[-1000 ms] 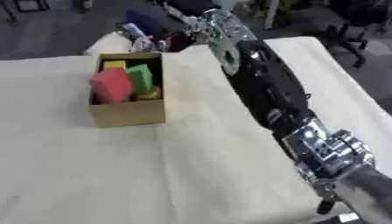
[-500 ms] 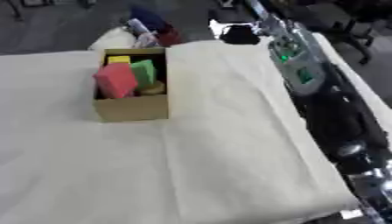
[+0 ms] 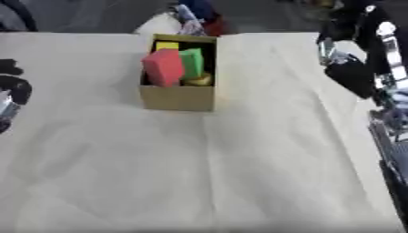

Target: Pick up objects on the table and place them in the box.

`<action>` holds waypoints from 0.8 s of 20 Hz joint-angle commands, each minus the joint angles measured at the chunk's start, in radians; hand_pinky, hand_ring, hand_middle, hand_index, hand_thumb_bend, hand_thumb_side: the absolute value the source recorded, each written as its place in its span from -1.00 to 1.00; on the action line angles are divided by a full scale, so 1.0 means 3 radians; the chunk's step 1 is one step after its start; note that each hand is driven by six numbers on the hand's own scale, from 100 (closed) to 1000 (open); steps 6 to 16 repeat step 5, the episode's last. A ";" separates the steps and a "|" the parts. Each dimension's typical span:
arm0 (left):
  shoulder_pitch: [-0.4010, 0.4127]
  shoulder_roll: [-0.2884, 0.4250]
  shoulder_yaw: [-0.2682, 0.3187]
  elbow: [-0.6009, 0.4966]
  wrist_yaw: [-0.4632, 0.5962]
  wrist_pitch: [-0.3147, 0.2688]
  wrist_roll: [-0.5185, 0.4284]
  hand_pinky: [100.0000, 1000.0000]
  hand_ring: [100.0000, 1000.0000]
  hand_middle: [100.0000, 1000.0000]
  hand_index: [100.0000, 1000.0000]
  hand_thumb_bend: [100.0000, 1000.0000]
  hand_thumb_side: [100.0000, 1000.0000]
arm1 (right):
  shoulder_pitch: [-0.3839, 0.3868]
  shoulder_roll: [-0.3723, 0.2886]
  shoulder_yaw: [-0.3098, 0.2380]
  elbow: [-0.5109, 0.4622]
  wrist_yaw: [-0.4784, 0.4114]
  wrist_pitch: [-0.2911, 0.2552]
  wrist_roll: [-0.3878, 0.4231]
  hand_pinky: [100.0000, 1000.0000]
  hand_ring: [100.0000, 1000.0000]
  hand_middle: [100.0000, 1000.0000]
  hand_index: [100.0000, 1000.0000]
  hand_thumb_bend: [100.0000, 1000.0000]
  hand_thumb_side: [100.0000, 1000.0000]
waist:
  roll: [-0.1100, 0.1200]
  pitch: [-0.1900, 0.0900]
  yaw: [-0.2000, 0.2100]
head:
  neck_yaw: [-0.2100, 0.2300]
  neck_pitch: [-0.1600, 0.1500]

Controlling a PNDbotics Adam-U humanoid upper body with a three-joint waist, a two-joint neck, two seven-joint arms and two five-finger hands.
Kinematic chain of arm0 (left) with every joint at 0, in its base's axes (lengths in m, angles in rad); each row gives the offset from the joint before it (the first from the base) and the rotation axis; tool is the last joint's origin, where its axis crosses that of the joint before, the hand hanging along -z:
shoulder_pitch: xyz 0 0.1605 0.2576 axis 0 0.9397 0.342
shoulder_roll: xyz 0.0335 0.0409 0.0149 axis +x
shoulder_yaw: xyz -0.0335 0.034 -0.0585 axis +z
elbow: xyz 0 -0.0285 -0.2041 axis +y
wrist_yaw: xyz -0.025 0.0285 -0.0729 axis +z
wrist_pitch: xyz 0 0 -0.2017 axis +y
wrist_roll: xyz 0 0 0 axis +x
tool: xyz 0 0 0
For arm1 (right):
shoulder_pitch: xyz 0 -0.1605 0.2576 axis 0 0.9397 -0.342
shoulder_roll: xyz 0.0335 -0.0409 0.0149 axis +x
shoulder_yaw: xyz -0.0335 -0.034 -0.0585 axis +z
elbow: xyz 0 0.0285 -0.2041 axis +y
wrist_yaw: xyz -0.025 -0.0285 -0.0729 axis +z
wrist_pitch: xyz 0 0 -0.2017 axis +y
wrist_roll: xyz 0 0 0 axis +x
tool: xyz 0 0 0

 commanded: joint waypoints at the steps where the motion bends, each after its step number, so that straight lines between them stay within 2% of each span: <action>1: -0.0004 0.0000 0.0030 -0.0015 0.0011 0.0003 0.0090 0.42 0.22 0.21 0.49 -0.08 -0.12 | 0.0057 0.0107 -0.0029 -0.0035 -0.0073 -0.0058 -0.0023 0.29 0.26 0.30 0.71 -1.00 -0.35 | -0.0007 0.0013 -0.0025 | 0.0094 0.0017; 5: 0.0031 -0.0049 0.0020 0.0036 0.0063 0.0034 0.0205 0.39 0.14 0.12 0.43 -0.20 -0.13 | 0.0215 0.0324 -0.0035 0.0091 -0.0158 -0.0073 -0.0063 0.28 0.24 0.28 0.70 -1.00 -0.25 | 0.0002 0.0022 -0.0070 | 0.0123 0.0017; 16: 0.0031 -0.0049 0.0020 0.0036 0.0063 0.0034 0.0205 0.39 0.14 0.12 0.43 -0.20 -0.13 | 0.0215 0.0324 -0.0035 0.0091 -0.0158 -0.0073 -0.0063 0.28 0.24 0.28 0.70 -1.00 -0.25 | 0.0002 0.0022 -0.0070 | 0.0123 0.0017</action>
